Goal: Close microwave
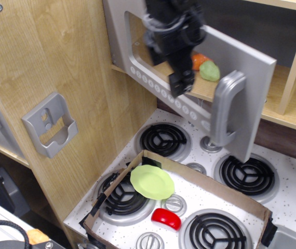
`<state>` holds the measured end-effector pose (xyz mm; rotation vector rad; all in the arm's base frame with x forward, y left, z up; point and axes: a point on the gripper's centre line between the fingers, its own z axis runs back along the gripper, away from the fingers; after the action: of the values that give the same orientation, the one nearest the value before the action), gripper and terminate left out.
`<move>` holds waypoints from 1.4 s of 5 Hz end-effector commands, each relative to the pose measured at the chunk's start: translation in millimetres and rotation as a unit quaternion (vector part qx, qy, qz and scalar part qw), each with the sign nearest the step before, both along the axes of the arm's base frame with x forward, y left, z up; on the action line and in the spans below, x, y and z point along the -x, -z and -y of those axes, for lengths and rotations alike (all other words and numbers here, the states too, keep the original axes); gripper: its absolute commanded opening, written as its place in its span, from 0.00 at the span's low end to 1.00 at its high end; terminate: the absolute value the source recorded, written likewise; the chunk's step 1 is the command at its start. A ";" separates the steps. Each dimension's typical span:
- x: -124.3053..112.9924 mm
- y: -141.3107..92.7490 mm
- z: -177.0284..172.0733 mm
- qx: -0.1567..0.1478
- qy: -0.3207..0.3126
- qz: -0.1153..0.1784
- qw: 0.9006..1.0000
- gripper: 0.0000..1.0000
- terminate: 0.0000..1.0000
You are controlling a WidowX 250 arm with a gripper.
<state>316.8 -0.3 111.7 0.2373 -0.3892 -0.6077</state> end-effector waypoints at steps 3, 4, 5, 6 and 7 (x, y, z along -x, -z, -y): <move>-67.6 -33.5 30.9 -0.017 0.073 0.072 0.995 1.00 0.00; -71.6 -35.9 34.0 -0.021 0.080 0.089 0.993 1.00 0.00; -69.9 -38.2 36.1 -0.020 0.080 0.088 0.993 1.00 0.00; -69.9 -38.2 36.1 -0.020 0.080 0.088 0.993 1.00 0.00; -69.9 -38.2 36.1 -0.020 0.080 0.088 0.993 1.00 0.00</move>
<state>379.7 -26.4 120.4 0.2804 -0.4991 -0.7509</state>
